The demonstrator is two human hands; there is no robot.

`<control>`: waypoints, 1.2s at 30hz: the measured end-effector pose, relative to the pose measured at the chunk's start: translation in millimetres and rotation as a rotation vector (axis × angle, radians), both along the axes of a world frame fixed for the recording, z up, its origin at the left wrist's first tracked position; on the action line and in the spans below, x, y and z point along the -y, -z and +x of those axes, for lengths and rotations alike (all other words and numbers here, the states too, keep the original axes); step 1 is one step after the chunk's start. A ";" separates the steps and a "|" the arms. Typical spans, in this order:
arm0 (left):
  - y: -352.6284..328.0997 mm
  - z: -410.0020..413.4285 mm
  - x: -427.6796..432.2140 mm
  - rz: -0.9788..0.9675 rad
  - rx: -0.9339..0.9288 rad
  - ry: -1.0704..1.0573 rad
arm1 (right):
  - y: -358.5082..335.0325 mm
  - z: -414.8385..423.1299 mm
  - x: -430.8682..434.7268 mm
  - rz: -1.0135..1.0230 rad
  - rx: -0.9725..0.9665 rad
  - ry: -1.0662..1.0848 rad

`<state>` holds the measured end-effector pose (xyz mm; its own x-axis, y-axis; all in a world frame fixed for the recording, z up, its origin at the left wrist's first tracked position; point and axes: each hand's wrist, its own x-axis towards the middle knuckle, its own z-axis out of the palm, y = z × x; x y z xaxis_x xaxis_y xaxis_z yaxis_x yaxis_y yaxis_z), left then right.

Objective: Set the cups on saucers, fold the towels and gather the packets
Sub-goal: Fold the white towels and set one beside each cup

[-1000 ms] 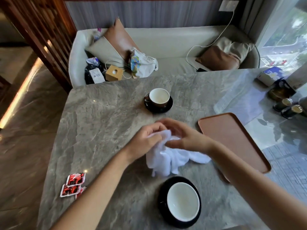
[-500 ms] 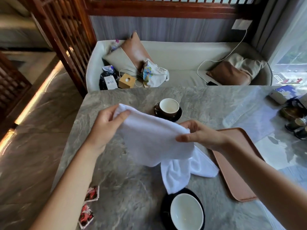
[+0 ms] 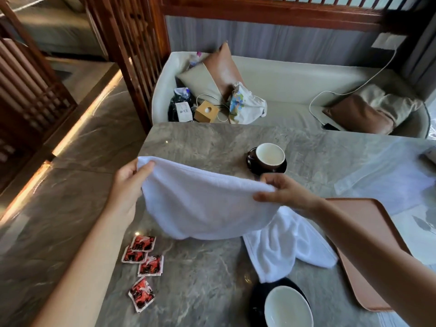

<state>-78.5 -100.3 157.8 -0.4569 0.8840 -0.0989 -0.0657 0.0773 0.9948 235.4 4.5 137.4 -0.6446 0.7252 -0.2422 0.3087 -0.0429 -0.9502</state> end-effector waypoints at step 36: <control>150.0 -8.7 102.1 -0.488 0.334 -0.075 | 116.9 -3.1 58.3 -0.485 0.212 0.336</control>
